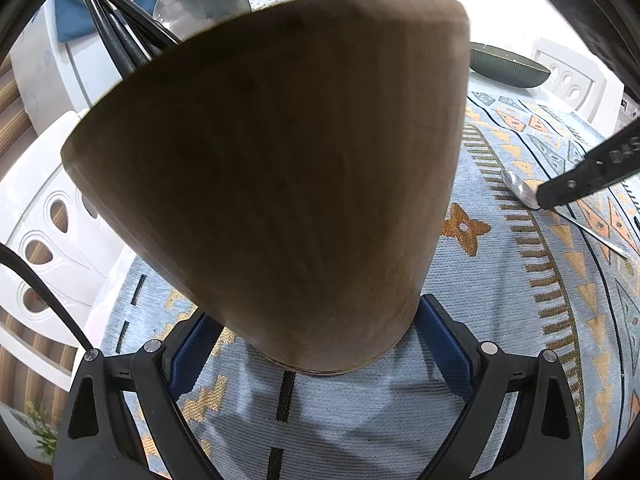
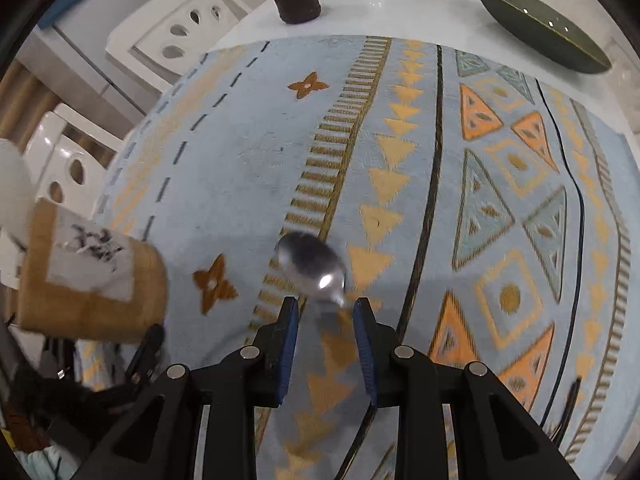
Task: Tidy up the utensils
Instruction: 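Lift the small spoon and carry it over the wooden cup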
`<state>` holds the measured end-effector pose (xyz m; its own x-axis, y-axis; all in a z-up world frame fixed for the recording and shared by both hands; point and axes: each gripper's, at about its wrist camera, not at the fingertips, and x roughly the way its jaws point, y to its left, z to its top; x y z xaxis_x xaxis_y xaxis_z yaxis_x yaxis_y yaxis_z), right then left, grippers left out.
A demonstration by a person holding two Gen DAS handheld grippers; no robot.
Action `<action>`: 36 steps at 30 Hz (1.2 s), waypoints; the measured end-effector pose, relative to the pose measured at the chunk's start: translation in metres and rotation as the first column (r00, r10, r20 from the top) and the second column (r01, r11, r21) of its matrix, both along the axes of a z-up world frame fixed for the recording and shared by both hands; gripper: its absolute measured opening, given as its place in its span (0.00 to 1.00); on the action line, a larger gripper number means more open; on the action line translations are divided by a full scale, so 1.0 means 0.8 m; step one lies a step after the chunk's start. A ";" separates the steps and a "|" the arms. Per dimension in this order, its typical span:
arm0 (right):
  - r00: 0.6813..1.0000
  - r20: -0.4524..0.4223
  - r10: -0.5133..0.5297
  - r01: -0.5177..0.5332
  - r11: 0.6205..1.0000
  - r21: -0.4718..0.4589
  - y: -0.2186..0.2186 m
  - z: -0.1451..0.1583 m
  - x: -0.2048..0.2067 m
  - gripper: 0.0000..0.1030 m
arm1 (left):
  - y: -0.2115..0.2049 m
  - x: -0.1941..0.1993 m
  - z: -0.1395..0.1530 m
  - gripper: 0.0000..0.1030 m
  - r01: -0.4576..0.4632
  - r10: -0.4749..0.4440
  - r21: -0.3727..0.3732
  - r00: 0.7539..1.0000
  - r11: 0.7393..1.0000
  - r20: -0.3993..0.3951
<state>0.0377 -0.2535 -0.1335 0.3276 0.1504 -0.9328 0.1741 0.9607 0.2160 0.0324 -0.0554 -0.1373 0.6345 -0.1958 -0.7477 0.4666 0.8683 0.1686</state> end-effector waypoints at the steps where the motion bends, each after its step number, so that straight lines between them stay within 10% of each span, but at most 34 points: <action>1: 1.000 -0.005 0.003 -0.003 1.000 0.002 0.002 -0.003 0.004 0.27 | 0.000 0.000 0.000 0.93 0.000 0.000 0.000 1.000 1.000 0.000; 6: 1.000 0.009 0.023 -0.022 1.000 -0.015 0.024 -0.013 0.018 0.59 | 0.000 -0.001 -0.001 0.93 0.000 0.000 0.001 1.000 1.000 0.000; 12: 0.998 0.060 0.011 -0.003 0.991 -0.136 0.034 -0.011 0.024 0.34 | -0.001 -0.001 -0.003 0.94 -0.002 0.002 0.004 1.000 1.000 0.002; 18: 0.988 0.137 -0.075 0.059 0.992 0.114 -0.009 0.014 -0.011 0.33 | -0.003 0.000 -0.006 0.94 0.000 0.000 0.009 1.000 1.000 0.004; 25: 0.948 0.255 -0.191 0.059 0.892 0.447 -0.045 0.059 -0.070 0.33 | -0.003 0.000 -0.008 0.94 0.000 0.000 0.011 1.000 1.000 0.004; 36: 0.882 0.405 -0.243 0.004 0.861 0.509 -0.023 0.145 -0.145 0.33 | -0.005 0.001 -0.011 0.94 0.001 -0.001 0.010 1.000 1.000 0.002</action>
<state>-0.0783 -0.2717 -0.0172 0.7297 0.4667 -0.4997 0.0553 0.6881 0.7235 0.0330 -0.0590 -0.1460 0.6356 -0.1890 -0.7485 0.4674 0.8659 0.1783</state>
